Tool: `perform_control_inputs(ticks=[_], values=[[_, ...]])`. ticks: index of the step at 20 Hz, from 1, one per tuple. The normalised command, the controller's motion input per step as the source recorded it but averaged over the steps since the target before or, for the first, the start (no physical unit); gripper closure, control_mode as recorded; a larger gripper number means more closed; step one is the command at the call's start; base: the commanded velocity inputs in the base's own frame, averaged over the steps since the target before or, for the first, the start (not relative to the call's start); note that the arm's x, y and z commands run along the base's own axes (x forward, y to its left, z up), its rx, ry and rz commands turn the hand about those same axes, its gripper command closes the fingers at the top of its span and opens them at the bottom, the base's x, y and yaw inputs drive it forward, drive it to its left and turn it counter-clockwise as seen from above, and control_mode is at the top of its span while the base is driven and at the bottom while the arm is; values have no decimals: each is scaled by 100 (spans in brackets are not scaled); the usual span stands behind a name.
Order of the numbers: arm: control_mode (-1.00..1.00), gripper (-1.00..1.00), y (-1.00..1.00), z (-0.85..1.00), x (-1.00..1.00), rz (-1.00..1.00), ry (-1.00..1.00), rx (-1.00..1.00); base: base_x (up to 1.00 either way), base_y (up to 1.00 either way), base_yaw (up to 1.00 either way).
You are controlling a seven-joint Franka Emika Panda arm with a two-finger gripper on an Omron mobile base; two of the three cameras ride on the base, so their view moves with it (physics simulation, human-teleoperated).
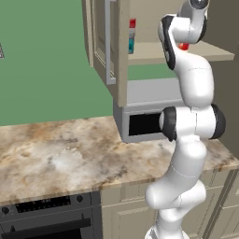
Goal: Stack two cans on top of the other two cans in the cabinet.
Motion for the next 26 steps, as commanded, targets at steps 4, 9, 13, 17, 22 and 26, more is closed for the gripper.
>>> perform_control_inputs(ticks=[4, 9, 13, 17, 22, 26], values=[[-100, 100, -28, -14, 5, 0, 0, 0, 0, 0, 0], [-100, 100, -23, -3, 14, 0, 0, 0, 0, 0, 0], [-100, 100, -18, -3, 19, 0, 0, 0, 0, 0, 0], [-100, 100, -16, -4, 17, 0, 0, 0, 0, 0, 0], [-100, 100, -13, -5, 3, 0, 0, 0, 0, 0, 0], [-100, 100, -9, -4, 0, 0, 0, 0, 0, 0, 0]])
